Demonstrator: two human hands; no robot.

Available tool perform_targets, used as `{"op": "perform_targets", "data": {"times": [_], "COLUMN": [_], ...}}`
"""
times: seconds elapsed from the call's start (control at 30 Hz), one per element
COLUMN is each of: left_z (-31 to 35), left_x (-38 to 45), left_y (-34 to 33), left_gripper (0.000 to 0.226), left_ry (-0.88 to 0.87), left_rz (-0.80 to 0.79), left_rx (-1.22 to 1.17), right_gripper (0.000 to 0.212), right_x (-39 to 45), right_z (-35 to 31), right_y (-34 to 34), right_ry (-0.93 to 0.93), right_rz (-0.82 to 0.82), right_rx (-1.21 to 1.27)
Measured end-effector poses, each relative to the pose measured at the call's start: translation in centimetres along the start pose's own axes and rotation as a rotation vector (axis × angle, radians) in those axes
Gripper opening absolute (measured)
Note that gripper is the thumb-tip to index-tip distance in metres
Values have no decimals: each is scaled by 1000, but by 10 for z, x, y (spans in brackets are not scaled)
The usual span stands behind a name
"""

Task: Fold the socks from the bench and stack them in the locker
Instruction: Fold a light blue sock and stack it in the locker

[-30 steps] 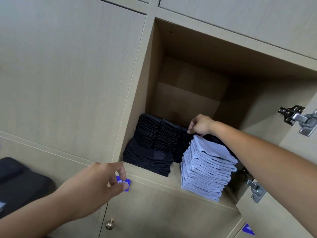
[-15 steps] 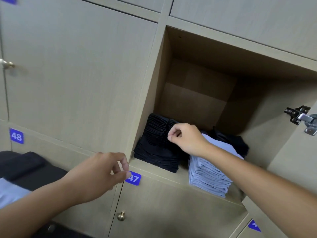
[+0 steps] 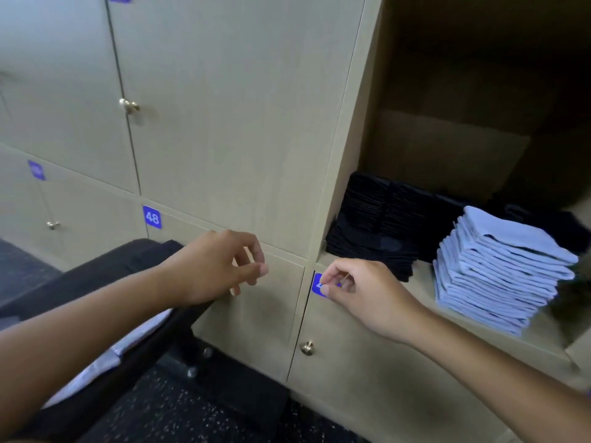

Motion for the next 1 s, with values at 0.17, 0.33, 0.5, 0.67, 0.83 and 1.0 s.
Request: {"op": "perform_targets", "data": {"times": [0.17, 0.33, 0.5, 0.67, 0.83, 1.0], "left_z": [-49, -76, -102, -126, -165, -210], "left_x": [-6, -12, -32, -45, -52, -53], "left_y": [16, 37, 86, 110, 99, 73], "left_gripper": [8, 9, 14, 15, 16, 32], "left_ry": [97, 156, 276, 340, 446, 557], "left_rz": [10, 76, 232, 282, 203, -11], "left_rx": [46, 53, 19, 119, 236, 531], "right_gripper": [12, 9, 6, 7, 4, 6], "right_x": [-3, 1, 9, 15, 15, 13], "right_z": [-9, -12, -20, -34, -45, -49], "right_y": [-28, -43, -54, -61, -71, -84], "right_ry": [44, 79, 99, 139, 164, 173], "right_rz": [-80, -131, -151, -173, -215, -267], "right_rx": [-17, -6, 44, 83, 113, 102]}}
Point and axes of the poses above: each hand's wrist, its own x-axis towards the middle knuckle, its own y-axis out of the back of the hand, z = x × y, the point moved 10 cm from there along x, towards the middle knuckle, and after that the axes turned 2 degrees about z, right-handed, at the moved point
